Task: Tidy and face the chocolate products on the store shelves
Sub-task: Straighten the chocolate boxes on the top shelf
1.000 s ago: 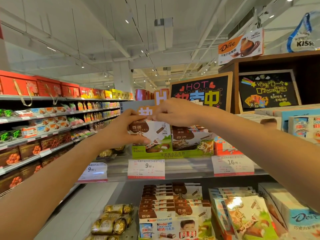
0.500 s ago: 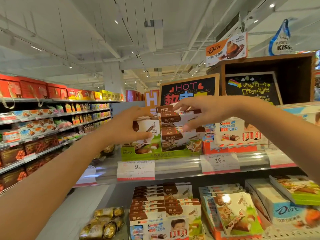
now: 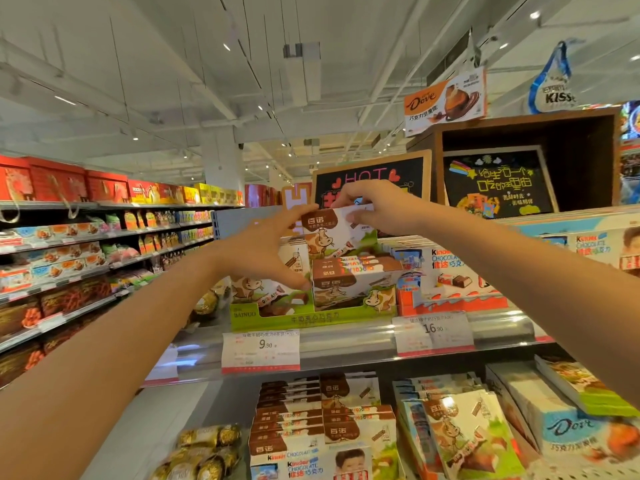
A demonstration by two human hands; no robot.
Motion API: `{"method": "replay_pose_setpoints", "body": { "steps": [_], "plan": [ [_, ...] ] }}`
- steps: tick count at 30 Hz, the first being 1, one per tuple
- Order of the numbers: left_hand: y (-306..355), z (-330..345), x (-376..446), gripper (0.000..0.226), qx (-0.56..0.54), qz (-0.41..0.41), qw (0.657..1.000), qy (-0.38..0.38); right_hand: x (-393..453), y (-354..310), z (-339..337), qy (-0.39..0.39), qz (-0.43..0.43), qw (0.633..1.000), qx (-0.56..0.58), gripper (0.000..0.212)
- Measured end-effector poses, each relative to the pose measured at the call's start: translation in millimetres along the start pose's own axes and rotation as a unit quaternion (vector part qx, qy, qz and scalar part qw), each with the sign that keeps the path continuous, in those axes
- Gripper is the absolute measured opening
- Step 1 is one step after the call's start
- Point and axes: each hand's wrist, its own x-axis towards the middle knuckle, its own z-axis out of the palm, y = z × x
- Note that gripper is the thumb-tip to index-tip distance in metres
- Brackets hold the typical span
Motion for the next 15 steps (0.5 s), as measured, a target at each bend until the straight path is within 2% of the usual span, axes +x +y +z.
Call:
{"method": "replay_pose_setpoints", "body": {
  "steps": [5, 12, 15],
  "plan": [
    [7, 4, 1, 0.12, 0.008, 0.001, 1.0, -0.015, -5, 6, 8, 0.02, -0.001, 1.0, -0.001, 0.018],
    [6, 11, -2, 0.089, 0.025, 0.033, 0.998, 0.046, -25, -1, 19, 0.052, -0.005, 0.998, 0.029, 0.026],
    [9, 12, -6, 0.084, 0.04, 0.05, 0.996, 0.055, -32, -5, 15, 0.032, -0.012, 0.999, 0.024, 0.033]
  ]
}}
